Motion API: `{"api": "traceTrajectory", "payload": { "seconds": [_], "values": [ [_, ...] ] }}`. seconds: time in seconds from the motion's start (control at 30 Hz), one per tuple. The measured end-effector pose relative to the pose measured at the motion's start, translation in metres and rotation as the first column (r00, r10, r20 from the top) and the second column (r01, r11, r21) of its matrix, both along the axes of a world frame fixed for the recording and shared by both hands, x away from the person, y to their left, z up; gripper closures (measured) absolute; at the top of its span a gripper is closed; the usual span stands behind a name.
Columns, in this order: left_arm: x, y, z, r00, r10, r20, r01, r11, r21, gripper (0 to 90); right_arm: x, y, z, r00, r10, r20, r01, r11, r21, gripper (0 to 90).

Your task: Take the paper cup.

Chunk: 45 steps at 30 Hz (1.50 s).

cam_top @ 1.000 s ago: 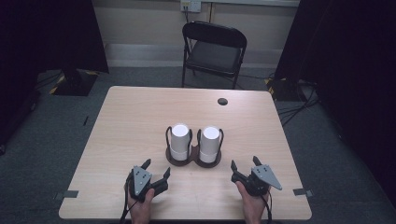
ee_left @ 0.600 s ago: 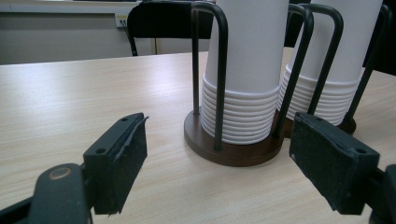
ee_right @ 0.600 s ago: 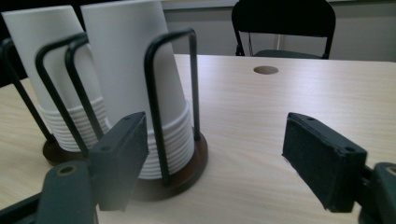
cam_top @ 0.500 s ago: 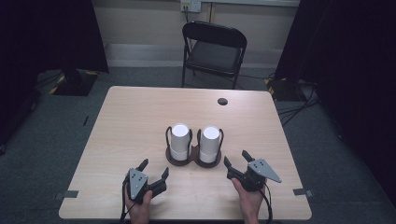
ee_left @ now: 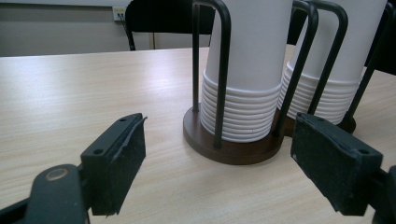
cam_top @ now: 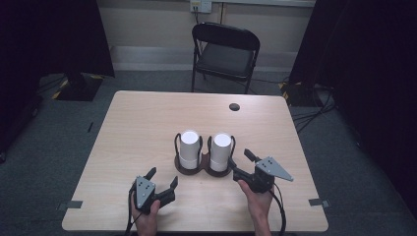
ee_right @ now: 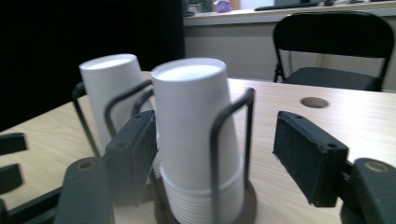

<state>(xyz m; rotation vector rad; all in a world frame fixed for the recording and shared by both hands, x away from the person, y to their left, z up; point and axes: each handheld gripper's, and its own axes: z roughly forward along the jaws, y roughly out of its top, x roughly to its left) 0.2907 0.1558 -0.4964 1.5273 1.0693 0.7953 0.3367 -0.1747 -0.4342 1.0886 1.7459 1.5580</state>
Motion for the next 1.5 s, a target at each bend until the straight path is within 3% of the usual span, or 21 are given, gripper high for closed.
{"api": "traceTrajectory", "payload": {
  "seconds": [0.47, 0.77, 0.9, 1.1, 1.5],
  "values": [
    [0.000, -0.001, 0.000, 0.9999, -0.009, -0.005, 0.009, 1.0000, 0.002, 19.5, 0.025, 0.017, 0.022, 0.9981, 0.057, 0.025, -0.056, 0.9983, -0.017, 27.7],
    [0.000, -0.002, 0.000, 1.0000, -0.006, -0.002, 0.006, 0.9999, 0.013, 19.3, 0.041, 0.030, 0.027, 0.9965, 0.079, 0.025, -0.078, 0.9958, -0.047, 27.3],
    [0.001, -0.003, 0.000, 0.9999, -0.003, -0.010, 0.003, 0.9997, 0.023, 19.2, 0.049, 0.034, 0.026, 0.9963, 0.084, 0.019, -0.083, 0.9954, -0.048, 27.2],
    [-0.001, 0.000, 0.000, 1.0000, -0.003, 0.002, 0.003, 1.0000, -0.008, 18.6, 0.059, 0.041, 0.021, 0.9962, 0.087, 0.004, -0.087, 0.9949, -0.052, 27.0],
    [-0.001, -0.001, 0.000, 1.0000, 0.002, 0.002, -0.002, 1.0000, 0.000, 19.1, 0.063, 0.044, 0.007, 0.9963, 0.085, -0.013, -0.086, 0.9949, -0.053, 27.6]
  ]
}}
